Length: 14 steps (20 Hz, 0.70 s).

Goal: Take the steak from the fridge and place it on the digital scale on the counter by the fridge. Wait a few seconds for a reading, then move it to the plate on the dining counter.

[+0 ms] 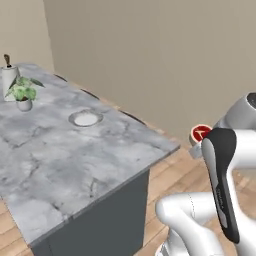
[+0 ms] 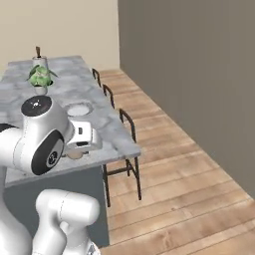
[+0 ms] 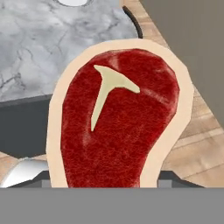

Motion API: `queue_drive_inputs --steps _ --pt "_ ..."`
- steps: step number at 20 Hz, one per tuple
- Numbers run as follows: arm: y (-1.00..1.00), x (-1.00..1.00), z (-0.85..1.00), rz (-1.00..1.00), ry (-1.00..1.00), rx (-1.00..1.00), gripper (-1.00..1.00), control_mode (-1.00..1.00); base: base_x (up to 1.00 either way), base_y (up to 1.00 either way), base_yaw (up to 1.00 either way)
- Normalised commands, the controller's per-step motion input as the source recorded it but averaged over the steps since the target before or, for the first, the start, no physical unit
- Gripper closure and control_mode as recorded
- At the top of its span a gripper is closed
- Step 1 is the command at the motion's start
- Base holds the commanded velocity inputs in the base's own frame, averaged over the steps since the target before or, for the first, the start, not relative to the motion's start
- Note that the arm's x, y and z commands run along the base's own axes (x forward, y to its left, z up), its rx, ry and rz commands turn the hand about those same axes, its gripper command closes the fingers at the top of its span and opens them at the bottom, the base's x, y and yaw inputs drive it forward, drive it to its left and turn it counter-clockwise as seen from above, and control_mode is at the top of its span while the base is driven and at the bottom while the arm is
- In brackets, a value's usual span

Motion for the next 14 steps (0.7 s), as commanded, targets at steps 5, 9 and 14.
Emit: queue_drive_inputs --steps 5,9,14 --pt "0.00 0.00 0.00 0.00 0.00 0.00 1.00 1.00 0.07 -0.91 0.58" --pt "0.00 0.00 0.00 0.00 0.00 0.00 1.00 1.00 0.37 -0.74 0.63" --pt "0.00 0.00 0.00 0.00 0.00 0.00 1.00 1.00 0.35 -0.66 0.68"
